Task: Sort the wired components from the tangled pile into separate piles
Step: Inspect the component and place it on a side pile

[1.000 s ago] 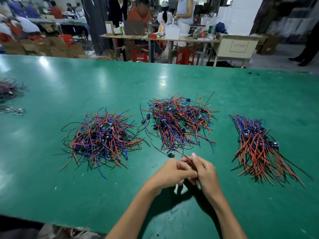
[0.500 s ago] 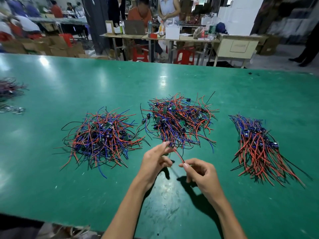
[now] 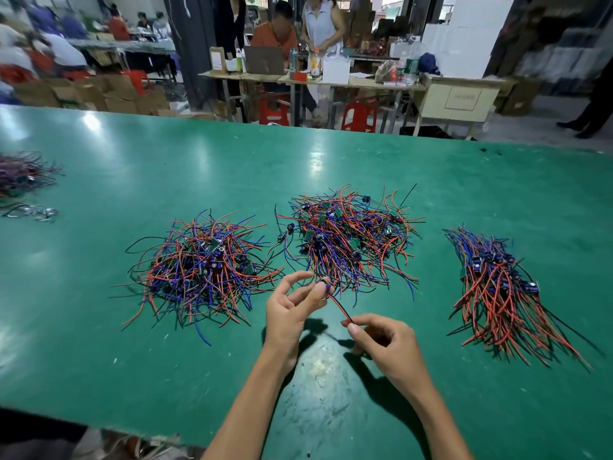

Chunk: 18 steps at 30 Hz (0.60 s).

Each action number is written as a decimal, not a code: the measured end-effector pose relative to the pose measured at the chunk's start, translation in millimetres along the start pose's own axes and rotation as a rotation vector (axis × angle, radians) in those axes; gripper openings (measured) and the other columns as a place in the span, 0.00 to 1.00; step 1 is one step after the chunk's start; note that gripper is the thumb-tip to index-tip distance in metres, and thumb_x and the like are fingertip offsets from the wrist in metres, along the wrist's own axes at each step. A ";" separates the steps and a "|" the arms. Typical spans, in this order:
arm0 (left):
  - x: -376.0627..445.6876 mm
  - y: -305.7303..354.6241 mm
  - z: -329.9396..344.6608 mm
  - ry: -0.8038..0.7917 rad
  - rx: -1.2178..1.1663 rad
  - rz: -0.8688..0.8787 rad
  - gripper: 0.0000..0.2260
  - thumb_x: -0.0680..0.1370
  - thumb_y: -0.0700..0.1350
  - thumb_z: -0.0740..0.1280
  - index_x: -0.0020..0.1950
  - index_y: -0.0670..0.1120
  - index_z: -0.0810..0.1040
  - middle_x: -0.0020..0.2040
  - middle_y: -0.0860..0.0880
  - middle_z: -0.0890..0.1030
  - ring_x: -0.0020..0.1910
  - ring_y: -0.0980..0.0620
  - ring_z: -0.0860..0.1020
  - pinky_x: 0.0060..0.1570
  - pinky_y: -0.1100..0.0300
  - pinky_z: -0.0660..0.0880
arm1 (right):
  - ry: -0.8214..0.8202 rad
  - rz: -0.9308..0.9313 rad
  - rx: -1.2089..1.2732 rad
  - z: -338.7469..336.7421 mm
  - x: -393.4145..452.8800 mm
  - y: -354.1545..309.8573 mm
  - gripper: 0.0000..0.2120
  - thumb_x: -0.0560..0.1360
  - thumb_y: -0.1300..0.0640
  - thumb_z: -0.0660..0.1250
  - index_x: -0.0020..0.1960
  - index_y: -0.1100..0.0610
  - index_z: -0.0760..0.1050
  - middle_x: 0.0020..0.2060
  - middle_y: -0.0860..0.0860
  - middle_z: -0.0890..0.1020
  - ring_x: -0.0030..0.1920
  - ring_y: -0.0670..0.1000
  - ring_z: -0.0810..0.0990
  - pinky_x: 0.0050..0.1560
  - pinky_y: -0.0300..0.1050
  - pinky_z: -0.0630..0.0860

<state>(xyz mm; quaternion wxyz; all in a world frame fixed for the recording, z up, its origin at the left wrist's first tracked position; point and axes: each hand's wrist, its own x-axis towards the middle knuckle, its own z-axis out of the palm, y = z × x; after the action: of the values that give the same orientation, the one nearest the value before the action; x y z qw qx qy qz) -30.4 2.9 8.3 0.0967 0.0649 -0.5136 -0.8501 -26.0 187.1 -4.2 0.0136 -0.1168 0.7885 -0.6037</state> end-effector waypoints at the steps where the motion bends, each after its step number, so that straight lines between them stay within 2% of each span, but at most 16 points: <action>1: -1.4 3.3 2.8 0.002 0.013 0.026 0.19 0.70 0.45 0.78 0.58 0.46 0.78 0.51 0.38 0.86 0.52 0.41 0.85 0.51 0.56 0.80 | -0.022 -0.001 0.063 -0.3 -0.9 -0.7 0.05 0.78 0.52 0.73 0.48 0.50 0.87 0.29 0.56 0.83 0.30 0.48 0.80 0.35 0.37 0.72; 3: -3.3 16.5 8.7 -0.001 0.051 0.108 0.16 0.71 0.44 0.77 0.56 0.46 0.78 0.49 0.39 0.86 0.49 0.42 0.86 0.48 0.57 0.80 | -0.033 0.009 0.201 -1.5 -1.8 -1.3 0.11 0.78 0.49 0.68 0.50 0.53 0.87 0.30 0.59 0.82 0.33 0.52 0.81 0.37 0.40 0.75; 5: -3.2 39.1 13.5 -0.019 0.100 0.193 0.15 0.73 0.43 0.76 0.56 0.46 0.78 0.49 0.40 0.87 0.47 0.42 0.86 0.46 0.58 0.81 | -0.015 0.013 0.272 -3.8 -1.0 -1.3 0.15 0.77 0.48 0.64 0.51 0.55 0.86 0.31 0.62 0.82 0.33 0.53 0.79 0.37 0.42 0.75; 10: 14.8 100.1 5.4 -0.041 0.300 0.380 0.10 0.75 0.37 0.75 0.55 0.44 0.80 0.51 0.45 0.87 0.46 0.44 0.86 0.46 0.59 0.81 | -0.034 0.004 0.285 -5.0 -0.3 0.2 0.14 0.76 0.49 0.65 0.51 0.54 0.86 0.32 0.61 0.83 0.31 0.50 0.77 0.37 0.41 0.76; 13: 44.4 118.7 -18.7 0.114 0.531 0.405 0.08 0.75 0.40 0.75 0.53 0.44 0.83 0.47 0.48 0.87 0.45 0.47 0.86 0.49 0.56 0.82 | -0.042 0.004 0.262 -5.1 0.2 -0.1 0.11 0.75 0.50 0.68 0.50 0.54 0.86 0.32 0.61 0.83 0.31 0.51 0.77 0.36 0.45 0.75; 16: 75.5 121.2 -57.6 0.322 0.894 0.398 0.06 0.76 0.42 0.74 0.52 0.45 0.85 0.46 0.49 0.86 0.44 0.53 0.84 0.54 0.53 0.81 | -0.039 -0.004 0.255 -5.5 0.9 0.5 0.07 0.75 0.52 0.73 0.49 0.54 0.86 0.32 0.61 0.83 0.32 0.52 0.77 0.37 0.49 0.75; 18: 89.4 114.8 -87.7 0.377 1.136 0.367 0.07 0.77 0.43 0.73 0.54 0.45 0.86 0.49 0.46 0.86 0.50 0.50 0.81 0.59 0.50 0.78 | -0.035 -0.007 0.251 -6.1 0.5 0.4 0.08 0.75 0.52 0.72 0.49 0.55 0.86 0.32 0.61 0.83 0.32 0.52 0.77 0.37 0.48 0.75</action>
<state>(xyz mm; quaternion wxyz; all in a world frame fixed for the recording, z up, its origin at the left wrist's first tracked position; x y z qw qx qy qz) -87.8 -145.3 68.4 0.2805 0.1656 -0.8623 -0.3877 -27.6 192.9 -2.8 0.0399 -0.1276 0.7059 -0.6955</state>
